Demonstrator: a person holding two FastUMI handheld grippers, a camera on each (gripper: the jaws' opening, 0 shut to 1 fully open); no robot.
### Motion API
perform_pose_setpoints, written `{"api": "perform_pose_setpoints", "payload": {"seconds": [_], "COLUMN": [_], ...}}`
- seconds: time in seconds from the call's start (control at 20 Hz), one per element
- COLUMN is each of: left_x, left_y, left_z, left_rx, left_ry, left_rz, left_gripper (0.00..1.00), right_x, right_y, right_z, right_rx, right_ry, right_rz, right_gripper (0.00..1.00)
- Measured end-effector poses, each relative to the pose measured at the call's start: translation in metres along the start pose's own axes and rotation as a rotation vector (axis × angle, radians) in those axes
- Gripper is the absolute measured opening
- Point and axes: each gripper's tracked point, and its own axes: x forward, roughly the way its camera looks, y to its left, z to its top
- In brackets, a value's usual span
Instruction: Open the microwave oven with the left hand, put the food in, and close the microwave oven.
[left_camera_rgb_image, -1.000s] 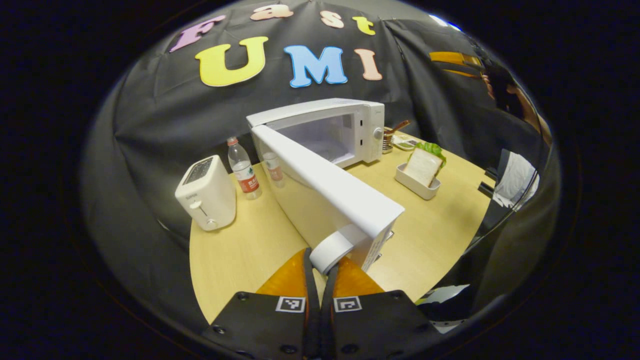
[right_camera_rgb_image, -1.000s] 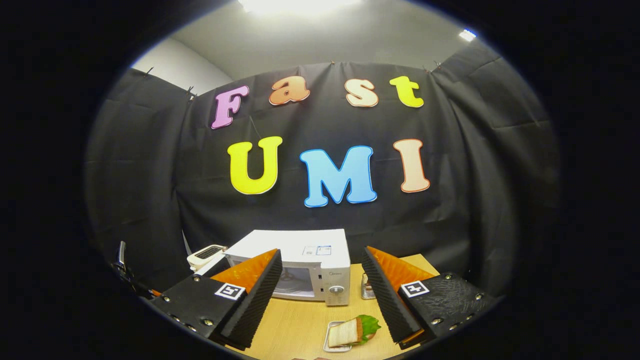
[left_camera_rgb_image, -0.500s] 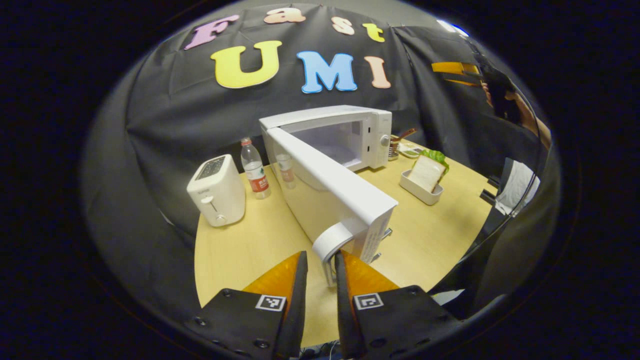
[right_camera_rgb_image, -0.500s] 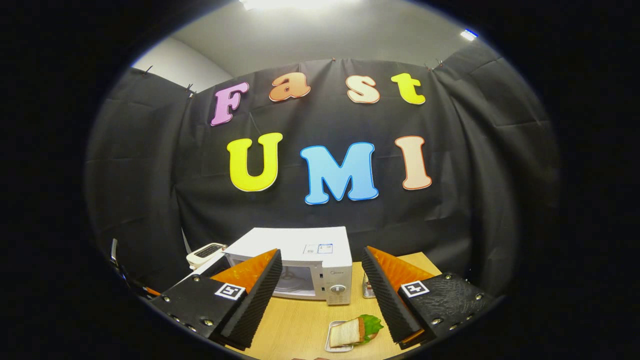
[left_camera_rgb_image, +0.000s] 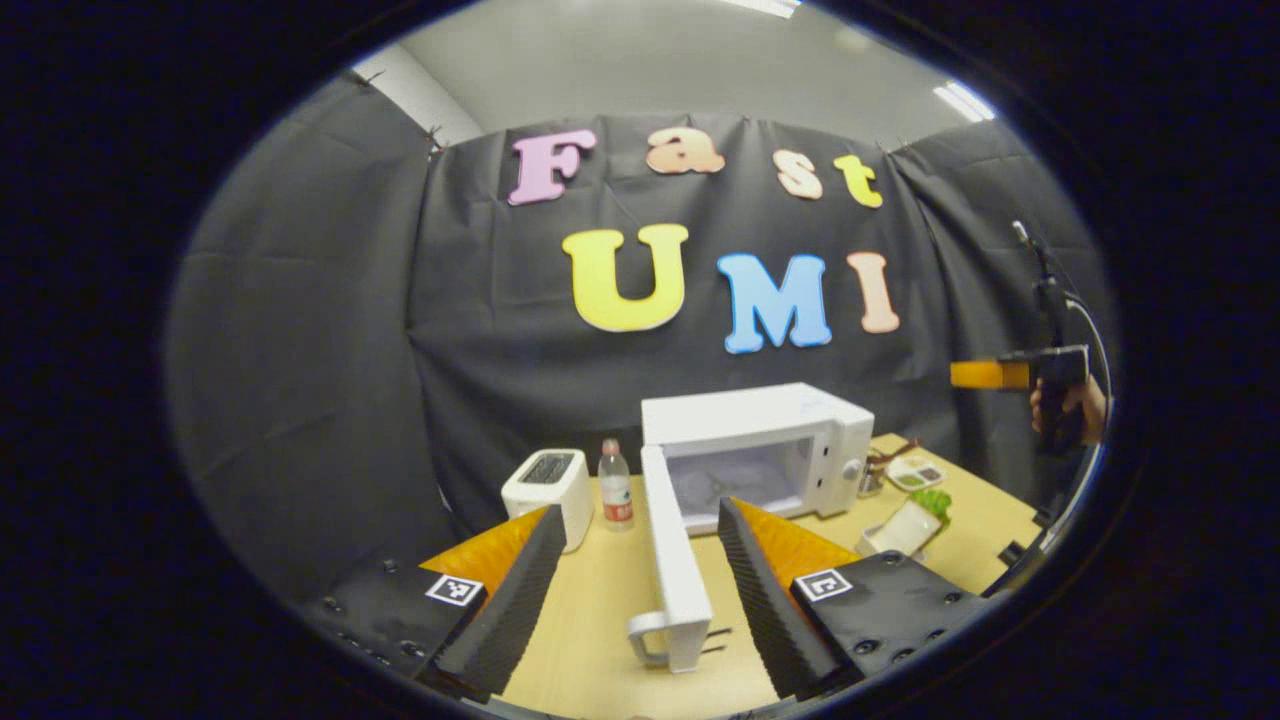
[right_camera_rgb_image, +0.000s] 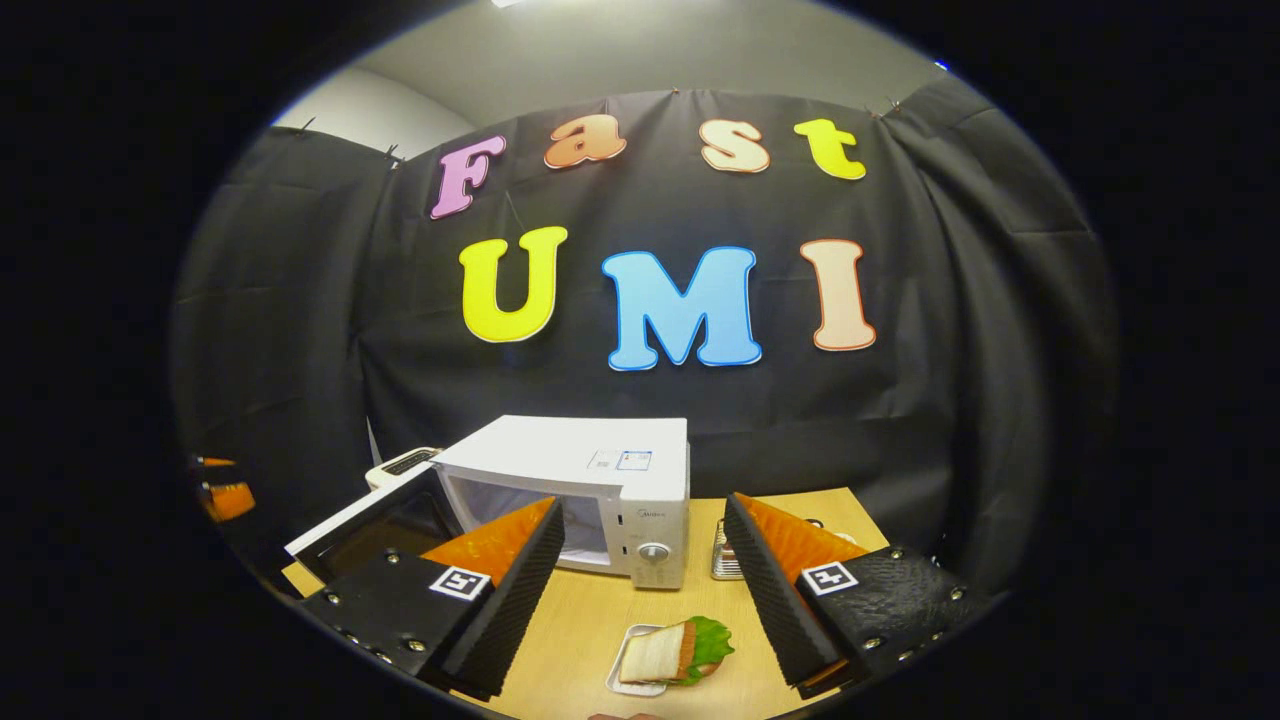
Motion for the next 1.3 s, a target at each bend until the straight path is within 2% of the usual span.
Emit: {"api": "perform_pose_setpoints", "payload": {"seconds": [0.1,0.3,0.4,0.55,0.65,0.8,0.9,0.95,1.15,1.2,1.25,1.3], "left_x": [0.017,0.058,0.072,0.088,0.098,0.111,0.11,0.112,0.107,0.104,0.101,0.098], "left_y": [-0.051,-0.139,-0.167,-0.191,-0.2,-0.213,-0.221,-0.224,-0.224,-0.224,-0.223,-0.221], "left_z": [0.029,0.039,0.056,0.079,0.1,0.121,0.125,0.126,0.117,0.115,0.114,0.115], "left_rx": [-0.013,-0.023,-0.028,-0.044,-0.053,-0.038,-0.035,-0.027,0.034,0.042,0.05,0.056], "left_ry": [-0.066,-0.064,-0.103,-0.134,-0.166,-0.182,-0.183,-0.183,-0.158,-0.15,-0.144,-0.143], "left_rz": [-0.049,-0.141,-0.154,-0.127,-0.105,-0.088,-0.081,-0.073,-0.006,0.008,0.021,0.035], "left_gripper": [0.96,0.96,0.96,0.99,0.96,0.96,0.99,0.96,0.98,0.98,0.98,0.98], "right_x": [0.006,0.012,0.013,0.016,0.013,0.015,0.016,0.018,0.027,0.028,0.03,0.032], "right_y": [-0.019,-0.054,-0.068,-0.075,-0.078,-0.068,-0.059,-0.056,-0.051,-0.045,-0.039,-0.036], "right_z": [-0.024,-0.08,-0.103,-0.146,-0.174,-0.214,-0.233,-0.243,-0.269,-0.269,-0.269,-0.268], "right_rx": [0.037,0.158,0.17,0.183,0.198,0.257,0.273,0.275,0.319,0.344,0.371,0.408], "right_ry": [0.073,0.238,0.29,0.387,0.458,0.571,0.635,0.667,0.762,0.777,0.784,0.785], "right_rz": [0.009,0.011,0.008,0.041,0.069,0.125,0.164,0.172,0.198,0.227,0.257,0.268], "right_gripper": [0.97,0.97,0.98,0.98,0.98,0.98,0.98,0.98,0.98,0.97,0.79,0.71]}}
